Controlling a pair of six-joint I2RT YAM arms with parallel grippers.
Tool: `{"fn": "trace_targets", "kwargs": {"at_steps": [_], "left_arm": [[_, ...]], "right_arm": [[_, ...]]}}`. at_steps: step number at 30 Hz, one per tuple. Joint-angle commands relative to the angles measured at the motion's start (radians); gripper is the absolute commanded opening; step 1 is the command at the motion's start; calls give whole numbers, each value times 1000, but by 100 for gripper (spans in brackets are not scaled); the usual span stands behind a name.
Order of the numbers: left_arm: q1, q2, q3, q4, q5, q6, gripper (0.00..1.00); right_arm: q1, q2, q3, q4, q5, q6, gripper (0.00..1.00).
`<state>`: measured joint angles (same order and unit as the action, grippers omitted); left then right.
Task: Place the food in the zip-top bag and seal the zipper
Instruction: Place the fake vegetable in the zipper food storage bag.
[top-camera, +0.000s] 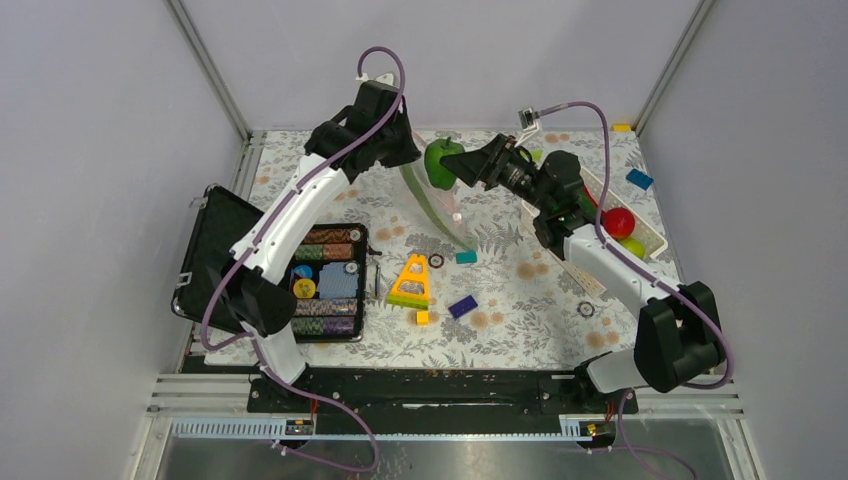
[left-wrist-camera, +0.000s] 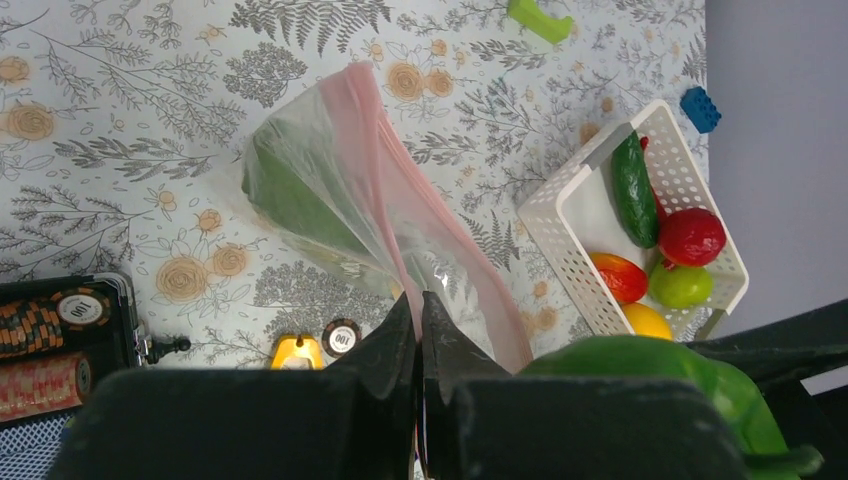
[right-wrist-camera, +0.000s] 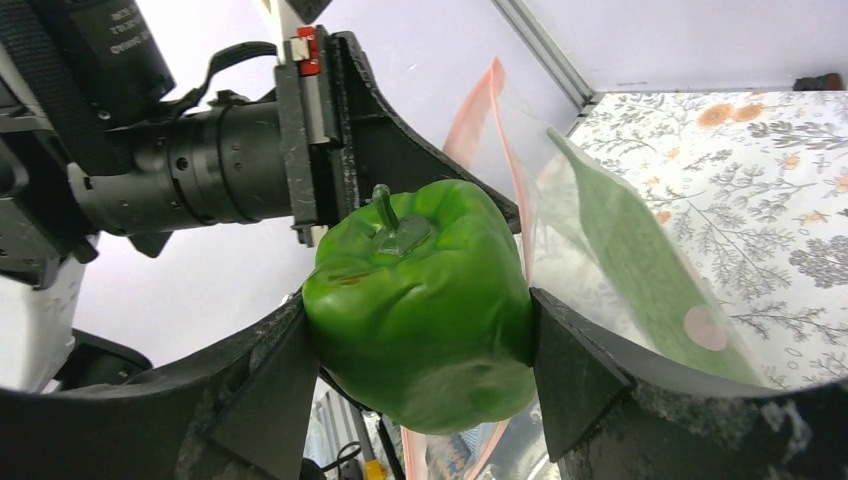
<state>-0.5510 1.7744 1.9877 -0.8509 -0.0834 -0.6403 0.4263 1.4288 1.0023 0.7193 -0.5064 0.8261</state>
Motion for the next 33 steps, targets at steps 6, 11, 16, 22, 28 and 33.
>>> {"fn": "trace_targets", "kwargs": {"at_steps": [6, 11, 16, 22, 28, 33], "left_arm": [[-8, -88, -40, 76, 52, 11, 0], [-8, -109, -62, 76, 39, 20, 0], [-10, -120, -66, 69, 36, 28, 0], [-15, -127, -73, 62, 37, 54, 0], [-28, -131, -91, 62, 45, 89, 2], [-29, -113, -87, 62, 79, 103, 5]], "right_arm": [[55, -81, 39, -218, 76, -262, 15], [118, -84, 119, -486, 173, -454, 15], [168, -79, 206, -708, 383, -577, 15], [184, -130, 198, -732, 477, -589, 14], [186, -208, 168, -654, 479, -568, 11], [185, -273, 120, -509, 237, -471, 11]]}}
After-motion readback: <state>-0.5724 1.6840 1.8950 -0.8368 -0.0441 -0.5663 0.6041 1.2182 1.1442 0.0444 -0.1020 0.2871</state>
